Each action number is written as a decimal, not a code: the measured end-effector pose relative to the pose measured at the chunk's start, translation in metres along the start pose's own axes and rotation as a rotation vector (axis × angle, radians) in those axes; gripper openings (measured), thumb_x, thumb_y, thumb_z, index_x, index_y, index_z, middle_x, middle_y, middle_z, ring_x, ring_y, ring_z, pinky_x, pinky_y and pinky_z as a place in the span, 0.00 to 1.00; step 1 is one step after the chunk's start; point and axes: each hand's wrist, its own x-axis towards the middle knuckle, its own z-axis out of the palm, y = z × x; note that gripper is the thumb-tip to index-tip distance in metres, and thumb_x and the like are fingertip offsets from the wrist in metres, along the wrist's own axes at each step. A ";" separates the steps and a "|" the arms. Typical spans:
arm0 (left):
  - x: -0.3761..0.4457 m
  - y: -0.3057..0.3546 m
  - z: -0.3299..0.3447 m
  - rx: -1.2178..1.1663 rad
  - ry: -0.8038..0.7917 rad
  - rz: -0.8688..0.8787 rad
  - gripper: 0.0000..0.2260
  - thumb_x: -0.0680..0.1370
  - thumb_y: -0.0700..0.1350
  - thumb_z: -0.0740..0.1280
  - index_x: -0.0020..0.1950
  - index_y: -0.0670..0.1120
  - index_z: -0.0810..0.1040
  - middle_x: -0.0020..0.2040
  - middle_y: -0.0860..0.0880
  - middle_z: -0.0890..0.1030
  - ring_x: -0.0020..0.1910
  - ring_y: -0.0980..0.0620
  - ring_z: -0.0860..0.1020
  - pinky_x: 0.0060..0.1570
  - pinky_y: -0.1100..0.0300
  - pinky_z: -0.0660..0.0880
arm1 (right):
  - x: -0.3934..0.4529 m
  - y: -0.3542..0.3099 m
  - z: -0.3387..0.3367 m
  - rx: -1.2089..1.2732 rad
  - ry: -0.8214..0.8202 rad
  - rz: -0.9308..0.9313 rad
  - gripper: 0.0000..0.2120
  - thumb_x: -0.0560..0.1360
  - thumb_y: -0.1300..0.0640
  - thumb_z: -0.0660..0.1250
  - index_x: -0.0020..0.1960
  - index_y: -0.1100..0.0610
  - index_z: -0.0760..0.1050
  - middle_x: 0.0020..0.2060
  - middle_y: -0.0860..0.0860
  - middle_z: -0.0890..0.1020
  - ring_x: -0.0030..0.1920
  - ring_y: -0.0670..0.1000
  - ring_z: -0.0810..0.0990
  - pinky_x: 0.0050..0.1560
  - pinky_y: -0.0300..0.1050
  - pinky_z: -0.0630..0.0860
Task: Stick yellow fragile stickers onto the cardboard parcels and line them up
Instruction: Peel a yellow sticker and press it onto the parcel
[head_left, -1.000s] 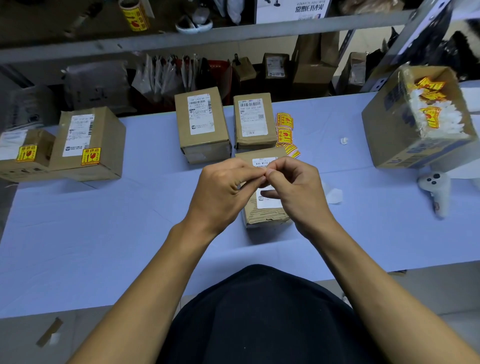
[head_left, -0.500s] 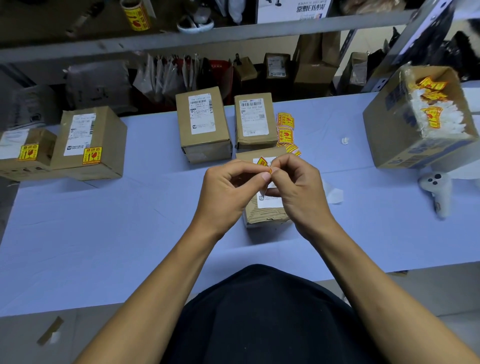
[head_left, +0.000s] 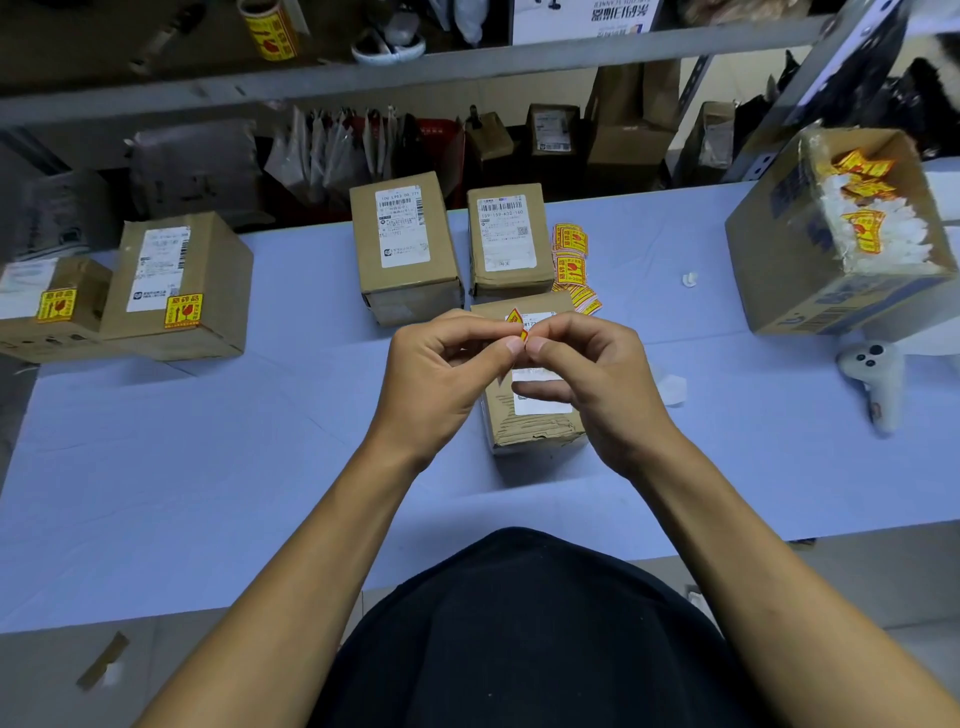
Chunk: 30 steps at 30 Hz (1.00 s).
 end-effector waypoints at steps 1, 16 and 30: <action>0.000 0.000 0.000 -0.003 -0.006 0.002 0.07 0.75 0.34 0.72 0.50 0.43 0.85 0.46 0.47 0.85 0.44 0.55 0.83 0.46 0.63 0.77 | 0.000 0.000 0.000 -0.003 -0.002 0.003 0.09 0.78 0.67 0.66 0.41 0.60 0.79 0.36 0.51 0.82 0.43 0.50 0.85 0.45 0.51 0.83; -0.001 -0.006 0.000 0.128 -0.051 0.102 0.10 0.76 0.36 0.71 0.55 0.45 0.84 0.49 0.48 0.83 0.49 0.57 0.82 0.48 0.67 0.76 | 0.001 0.001 0.004 -0.069 0.076 0.012 0.09 0.77 0.66 0.66 0.40 0.58 0.79 0.34 0.50 0.82 0.39 0.48 0.82 0.45 0.53 0.84; -0.002 -0.007 0.005 0.046 -0.025 0.054 0.07 0.78 0.36 0.70 0.55 0.40 0.85 0.50 0.46 0.85 0.51 0.52 0.84 0.52 0.61 0.78 | 0.005 0.013 0.013 -0.328 0.132 -0.169 0.07 0.71 0.51 0.61 0.38 0.53 0.69 0.32 0.49 0.74 0.37 0.56 0.73 0.42 0.62 0.77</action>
